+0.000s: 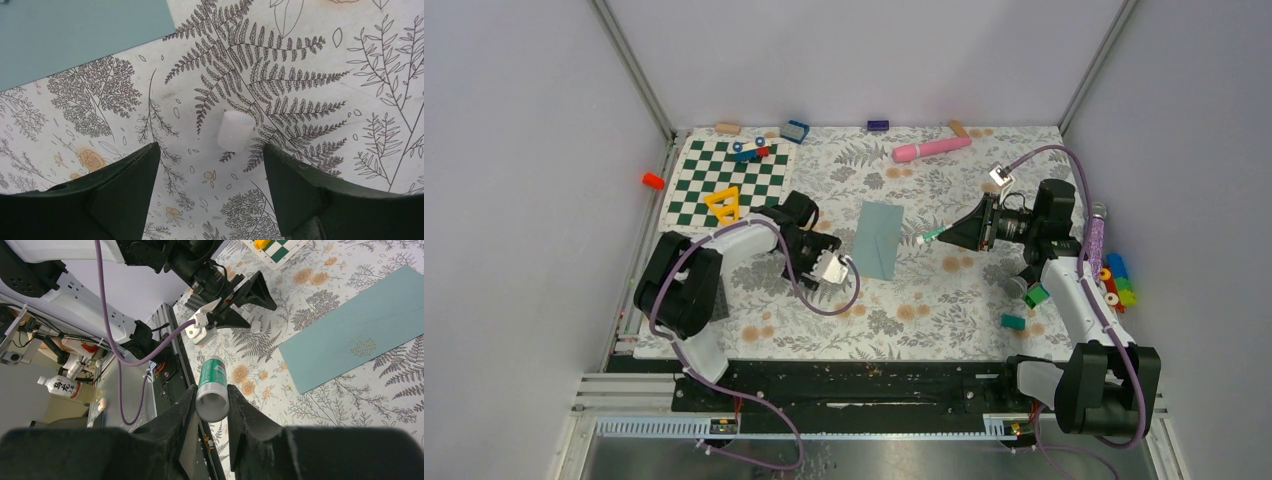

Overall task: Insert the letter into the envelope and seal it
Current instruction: Pick up the solid glue cap from the center of the board.

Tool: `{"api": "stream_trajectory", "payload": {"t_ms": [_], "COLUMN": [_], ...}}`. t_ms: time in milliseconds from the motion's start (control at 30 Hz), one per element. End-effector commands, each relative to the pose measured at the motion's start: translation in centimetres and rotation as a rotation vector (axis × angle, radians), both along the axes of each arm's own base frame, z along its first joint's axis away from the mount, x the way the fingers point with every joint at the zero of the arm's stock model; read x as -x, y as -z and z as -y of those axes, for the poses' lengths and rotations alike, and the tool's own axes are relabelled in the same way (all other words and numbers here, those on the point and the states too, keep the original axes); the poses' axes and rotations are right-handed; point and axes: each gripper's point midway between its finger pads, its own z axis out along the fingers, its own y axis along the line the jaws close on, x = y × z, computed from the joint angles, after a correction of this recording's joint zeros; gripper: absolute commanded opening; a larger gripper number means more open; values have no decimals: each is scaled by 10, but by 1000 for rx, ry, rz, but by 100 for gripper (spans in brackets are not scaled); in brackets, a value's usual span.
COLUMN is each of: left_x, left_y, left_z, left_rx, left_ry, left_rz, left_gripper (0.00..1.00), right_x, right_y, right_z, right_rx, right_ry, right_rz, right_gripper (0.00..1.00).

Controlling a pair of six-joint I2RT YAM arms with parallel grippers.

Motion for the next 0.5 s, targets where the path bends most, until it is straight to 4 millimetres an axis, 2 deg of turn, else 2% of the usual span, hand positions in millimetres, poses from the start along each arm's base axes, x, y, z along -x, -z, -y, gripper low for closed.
{"api": "stream_trajectory", "payload": {"t_ms": [0, 133, 467], "left_x": [-3, 4, 6], "left_y": [-4, -1, 5], "left_z": [5, 5, 9], "left_rx": [-24, -61, -102], "left_ry": [56, 79, 106], "left_rz": [-6, -64, -70], "left_gripper": [77, 72, 48], "right_x": [-6, -6, -6], "right_y": [-17, -17, -16], "right_z": [2, 2, 2], "right_rx": [12, 12, 12], "right_ry": [11, 11, 11], "right_rz": [79, 79, 78], "right_gripper": [18, 18, 17]}}
